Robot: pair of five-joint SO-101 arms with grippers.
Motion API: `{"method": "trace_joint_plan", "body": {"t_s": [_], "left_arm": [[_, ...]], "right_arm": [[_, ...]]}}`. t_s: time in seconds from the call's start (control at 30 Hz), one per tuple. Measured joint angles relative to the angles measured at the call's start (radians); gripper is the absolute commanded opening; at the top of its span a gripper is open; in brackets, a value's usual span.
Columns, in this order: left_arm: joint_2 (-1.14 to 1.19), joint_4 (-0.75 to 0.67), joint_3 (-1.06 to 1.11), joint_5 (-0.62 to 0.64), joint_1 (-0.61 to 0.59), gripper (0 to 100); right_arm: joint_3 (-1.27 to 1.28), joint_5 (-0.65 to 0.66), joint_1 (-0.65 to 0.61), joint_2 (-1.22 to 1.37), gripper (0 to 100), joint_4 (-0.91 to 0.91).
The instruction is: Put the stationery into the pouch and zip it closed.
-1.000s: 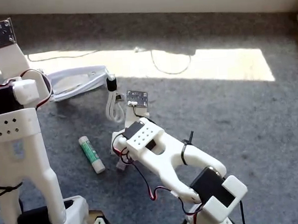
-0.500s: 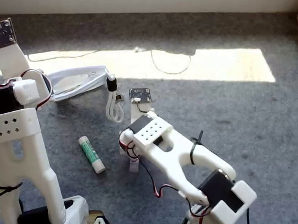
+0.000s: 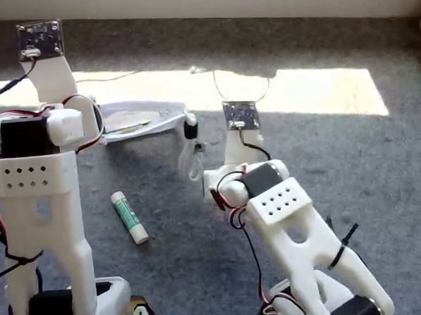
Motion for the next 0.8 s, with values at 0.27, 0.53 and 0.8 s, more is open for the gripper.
{"method": "trace_joint_plan", "body": {"t_s": [0.27,0.53,0.8], "left_arm": [[0.003,0.026,-0.058,0.002,0.086,1],[0.005,0.026,-0.048,0.002,0.089,1],[0.003,0.025,-0.021,0.002,0.089,1]], "right_arm": [[0.046,0.037,0.029,-0.215,1.2,0.009],[0.046,0.112,0.031,-0.439,1.2,0.009],[0.046,0.155,-0.029,-0.577,1.2,-0.1]]}}
